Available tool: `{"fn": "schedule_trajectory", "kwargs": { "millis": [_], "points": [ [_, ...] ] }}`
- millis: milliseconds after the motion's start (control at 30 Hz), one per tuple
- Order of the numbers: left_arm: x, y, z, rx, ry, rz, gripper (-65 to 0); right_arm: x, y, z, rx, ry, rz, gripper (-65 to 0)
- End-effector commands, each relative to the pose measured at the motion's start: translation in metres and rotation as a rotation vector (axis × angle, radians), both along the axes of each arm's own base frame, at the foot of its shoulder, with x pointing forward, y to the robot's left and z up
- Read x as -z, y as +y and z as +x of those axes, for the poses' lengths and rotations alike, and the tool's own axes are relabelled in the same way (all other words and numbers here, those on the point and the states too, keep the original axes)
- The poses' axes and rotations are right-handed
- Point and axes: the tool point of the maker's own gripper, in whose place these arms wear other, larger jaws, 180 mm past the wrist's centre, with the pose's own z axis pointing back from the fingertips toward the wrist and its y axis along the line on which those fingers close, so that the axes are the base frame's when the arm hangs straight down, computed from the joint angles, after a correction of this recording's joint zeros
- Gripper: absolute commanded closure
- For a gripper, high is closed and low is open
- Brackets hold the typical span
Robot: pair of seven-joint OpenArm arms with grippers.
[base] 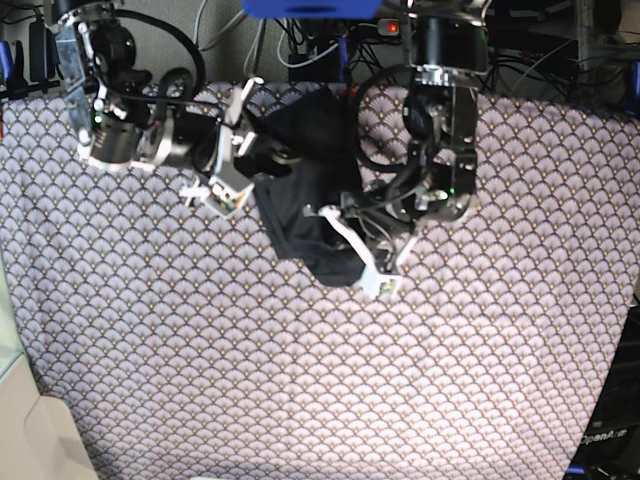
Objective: Fold the T-shirt properly
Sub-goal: 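Hold the bundle with both grippers and tuck its edges inward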
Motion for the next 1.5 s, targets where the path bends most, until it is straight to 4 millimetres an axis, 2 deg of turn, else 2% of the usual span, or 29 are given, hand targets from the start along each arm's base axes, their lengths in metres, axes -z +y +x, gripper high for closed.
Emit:
{"fn": "schedule_trajectory", "kwargs": {
  "millis": [0, 100, 433, 633, 767, 867, 933, 1133, 1200, 1333, 1467],
  "points": [
    [-0.013, -0.005, 0.015, -0.008, -0.052, -0.027, 0.0, -0.01, 0.001, 0.003, -0.005, -0.029, 0.027, -13.2],
    [-0.005, -0.008, 0.019, -0.014, -0.038, -0.034, 0.0, -0.006, 0.0, 0.004, -0.001, -0.02, 0.022, -13.2],
    [0.003, -0.006, 0.019, -0.017, -0.021, -0.031, 0.0, 0.043, -0.019, 0.007, 0.086, 0.121, 0.043, -13.2],
    [0.004, -0.003, 0.019, -0.023, -0.018, -0.028, 0.0, 0.072, -0.028, -0.01, 0.078, 0.201, 0.034, -13.2],
    [0.002, -0.003, 0.022, -0.039, -0.042, -0.038, 0.0, 0.087, -0.018, -0.035, 0.063, 0.266, 0.069, -13.2],
    [0.017, -0.005, 0.015, -0.032, 0.0, -0.034, 0.0, 0.089, -0.015, -0.044, 0.051, 0.277, 0.08, -13.2],
    [0.024, -0.005, 0.012, -0.03, 0.023, -0.033, 0.0, 0.083, -0.016, -0.043, 0.04, 0.261, 0.077, -13.2],
    [0.024, -0.006, 0.012, -0.029, 0.022, -0.033, 0.0, 0.037, -0.01, -0.038, -0.064, 0.115, 0.06, -13.2],
    [0.024, -0.003, 0.013, -0.029, 0.019, -0.027, 0.0, 0.028, -0.006, -0.039, -0.102, 0.088, 0.032, -13.2],
    [0.021, -0.001, 0.016, -0.031, 0.01, -0.027, 0.0, 0.008, 0.013, -0.039, -0.15, 0.037, 0.042, -13.2],
    [0.015, -0.001, 0.024, -0.032, -0.008, -0.032, 0.0, 0.002, 0.03, -0.034, -0.159, 0.028, 0.057, -13.2]
  ]
}}
